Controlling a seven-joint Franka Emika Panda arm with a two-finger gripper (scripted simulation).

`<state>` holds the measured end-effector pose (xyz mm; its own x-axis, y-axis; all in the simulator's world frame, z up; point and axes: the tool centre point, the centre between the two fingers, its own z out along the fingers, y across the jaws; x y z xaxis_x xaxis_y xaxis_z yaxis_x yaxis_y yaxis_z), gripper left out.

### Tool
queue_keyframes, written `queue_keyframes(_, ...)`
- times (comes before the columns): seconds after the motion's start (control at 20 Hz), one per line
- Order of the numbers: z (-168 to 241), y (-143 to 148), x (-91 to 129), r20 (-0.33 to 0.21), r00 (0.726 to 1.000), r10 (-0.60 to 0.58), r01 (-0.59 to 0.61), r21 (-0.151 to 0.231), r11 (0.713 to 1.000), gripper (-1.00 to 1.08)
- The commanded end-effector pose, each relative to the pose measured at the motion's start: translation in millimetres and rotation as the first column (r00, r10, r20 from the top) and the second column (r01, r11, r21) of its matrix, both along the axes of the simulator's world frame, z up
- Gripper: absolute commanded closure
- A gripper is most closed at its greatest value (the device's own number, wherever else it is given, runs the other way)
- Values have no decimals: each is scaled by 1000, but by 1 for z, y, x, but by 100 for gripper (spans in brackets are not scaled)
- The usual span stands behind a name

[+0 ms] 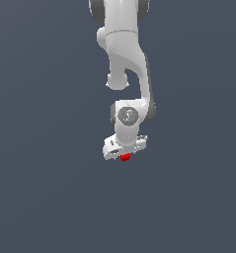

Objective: Pick up the red cube and move it to a goal position.

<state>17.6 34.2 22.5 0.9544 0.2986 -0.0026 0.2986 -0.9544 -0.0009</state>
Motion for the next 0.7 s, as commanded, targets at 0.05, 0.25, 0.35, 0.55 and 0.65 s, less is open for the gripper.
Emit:
queue_keyframes(0.05,-3,1,2,3,1000,6,-6,0,1000,-92)
queue_keyframes(0.25,-3,1,2,3,1000,6,-6,0,1000,108)
queue_keyframes(0.35,-3,1,2,3,1000,6,-6,0,1000,108)
queue_keyframes(0.55,-3,1,2,3,1000,6,-6,0,1000,108)
queue_keyframes(0.65,-2,0,2,2,1000,6,-6,0,1000,108)
